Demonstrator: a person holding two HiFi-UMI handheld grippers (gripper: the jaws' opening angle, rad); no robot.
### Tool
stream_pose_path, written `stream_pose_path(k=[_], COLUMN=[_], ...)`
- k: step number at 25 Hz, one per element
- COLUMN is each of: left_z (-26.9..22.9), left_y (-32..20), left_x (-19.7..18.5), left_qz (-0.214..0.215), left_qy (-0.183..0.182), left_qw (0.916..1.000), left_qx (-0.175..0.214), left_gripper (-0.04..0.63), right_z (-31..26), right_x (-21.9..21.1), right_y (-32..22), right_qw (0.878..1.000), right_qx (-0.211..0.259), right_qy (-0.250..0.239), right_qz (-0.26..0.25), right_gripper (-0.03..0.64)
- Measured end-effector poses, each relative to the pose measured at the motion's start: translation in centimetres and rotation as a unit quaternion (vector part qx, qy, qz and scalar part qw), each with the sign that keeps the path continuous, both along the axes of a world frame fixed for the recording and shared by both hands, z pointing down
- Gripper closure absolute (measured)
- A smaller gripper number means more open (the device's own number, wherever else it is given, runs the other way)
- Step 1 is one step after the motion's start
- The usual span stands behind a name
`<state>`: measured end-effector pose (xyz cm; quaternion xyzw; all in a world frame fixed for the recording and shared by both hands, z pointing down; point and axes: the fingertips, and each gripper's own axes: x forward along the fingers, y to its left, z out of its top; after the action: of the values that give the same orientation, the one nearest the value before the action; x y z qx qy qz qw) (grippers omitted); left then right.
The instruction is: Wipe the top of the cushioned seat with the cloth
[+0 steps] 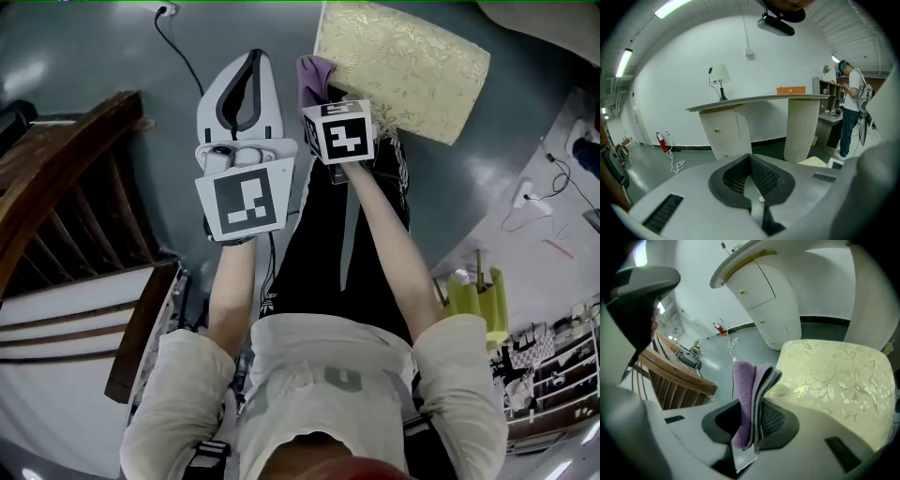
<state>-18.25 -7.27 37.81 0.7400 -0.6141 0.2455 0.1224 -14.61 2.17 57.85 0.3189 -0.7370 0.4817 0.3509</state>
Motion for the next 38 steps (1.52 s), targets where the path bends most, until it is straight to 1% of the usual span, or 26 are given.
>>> stream_pose_path(k=[4, 10, 14, 21, 24, 29, 35, 38], left_z=[0.2, 0.5, 0.6, 0.6, 1.0, 0.9, 1.3, 1.2], left_y=[0.1, 0.3, 0.3, -0.3, -0.4, -0.4, -0.3, -0.9], left_x=[-1.5, -2.0, -1.4, 1.3, 3.1, 6.1, 9.1, 10.7], left_qz=[-0.014, -0.012, -0.008, 0.013, 0.026, 0.036, 0.057, 0.064], left_qy=[0.002, 0.005, 0.006, 0.015, 0.018, 0.044, 0.046, 0.047], left_qw=[0.9999, 0.9998, 0.9999, 0.9998, 0.9995, 0.9983, 0.9969, 0.9967], left_qx=[-0.004, -0.011, -0.012, -0.010, -0.007, -0.010, -0.026, -0.017], left_gripper=[0.603, 0.603, 0.603, 0.603, 0.603, 0.603, 0.603, 0.603], right_z=[2.4, 3.5, 3.3, 2.5, 2.6, 2.6, 2.6, 2.7], right_x=[-1.0, -0.9, -0.3, 2.7, 5.4, 10.8, 17.4, 20.5], right_y=[0.6, 1.3, 1.4, 2.0, 2.3, 2.6, 3.2, 3.5], right_qw=[1.000, 0.999, 0.999, 0.999, 0.998, 0.996, 0.992, 0.989], right_qx=[-0.022, -0.017, -0.014, -0.001, 0.001, 0.001, 0.004, 0.005], right_qy=[0.017, 0.038, 0.038, 0.048, 0.058, 0.087, 0.123, 0.140], right_qz=[0.007, -0.010, -0.009, -0.015, -0.005, 0.018, 0.033, 0.039], right_gripper=[0.527, 0.528, 0.528, 0.526, 0.526, 0.527, 0.526, 0.526])
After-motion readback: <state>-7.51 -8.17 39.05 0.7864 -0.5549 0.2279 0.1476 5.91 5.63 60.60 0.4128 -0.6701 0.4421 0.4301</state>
